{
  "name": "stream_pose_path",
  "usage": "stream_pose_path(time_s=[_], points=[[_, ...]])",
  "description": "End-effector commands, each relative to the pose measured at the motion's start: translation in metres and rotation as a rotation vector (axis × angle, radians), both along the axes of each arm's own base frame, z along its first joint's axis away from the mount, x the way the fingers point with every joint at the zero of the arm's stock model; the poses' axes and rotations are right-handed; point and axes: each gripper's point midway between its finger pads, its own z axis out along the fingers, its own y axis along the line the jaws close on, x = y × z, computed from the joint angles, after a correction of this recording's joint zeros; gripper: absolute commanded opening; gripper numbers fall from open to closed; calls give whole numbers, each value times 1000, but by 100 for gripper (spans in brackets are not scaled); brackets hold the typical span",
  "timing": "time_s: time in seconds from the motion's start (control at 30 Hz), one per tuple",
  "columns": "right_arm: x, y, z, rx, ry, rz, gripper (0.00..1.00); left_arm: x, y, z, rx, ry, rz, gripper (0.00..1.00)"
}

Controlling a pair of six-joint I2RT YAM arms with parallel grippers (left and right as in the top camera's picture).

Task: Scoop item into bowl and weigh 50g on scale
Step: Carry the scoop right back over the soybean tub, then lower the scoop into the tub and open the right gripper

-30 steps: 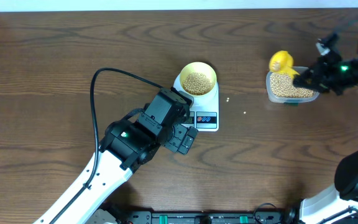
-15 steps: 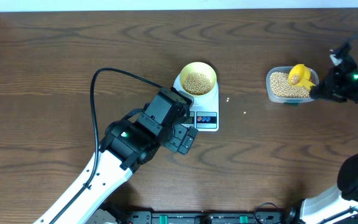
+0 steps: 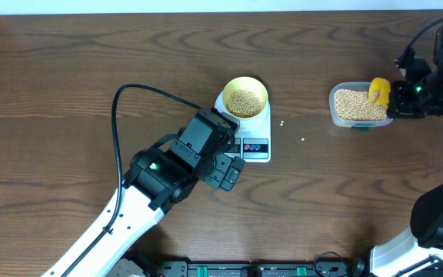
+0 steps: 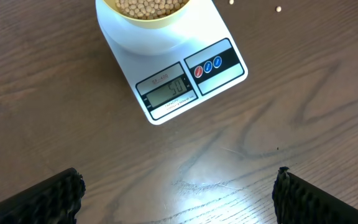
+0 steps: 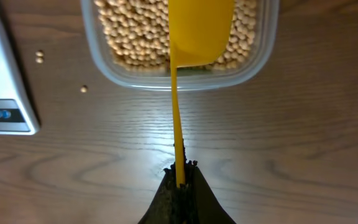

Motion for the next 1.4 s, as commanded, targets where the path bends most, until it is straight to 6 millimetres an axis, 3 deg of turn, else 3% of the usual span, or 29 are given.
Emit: stream_pose_path(time_s=[0.0,0.27,0.77,1.07,1.37], points=[[-8,-1,-16,-23,49,-10,1,4,-1,8,-7,-20,-3,99],[-3,11,-43,-26,48,-9,1,3,-1,8,-7,-20,-4,99],[12,36,-45,-240,16,105,1,3,-1,8,-7,-20,-4,99],[10,25,-45,-348,29,73,1,4,-1,8,-7,-20,-3,99],[-8,23,-64,-348,96,33,1,4,-1,8,-7,-20,-3,99]])
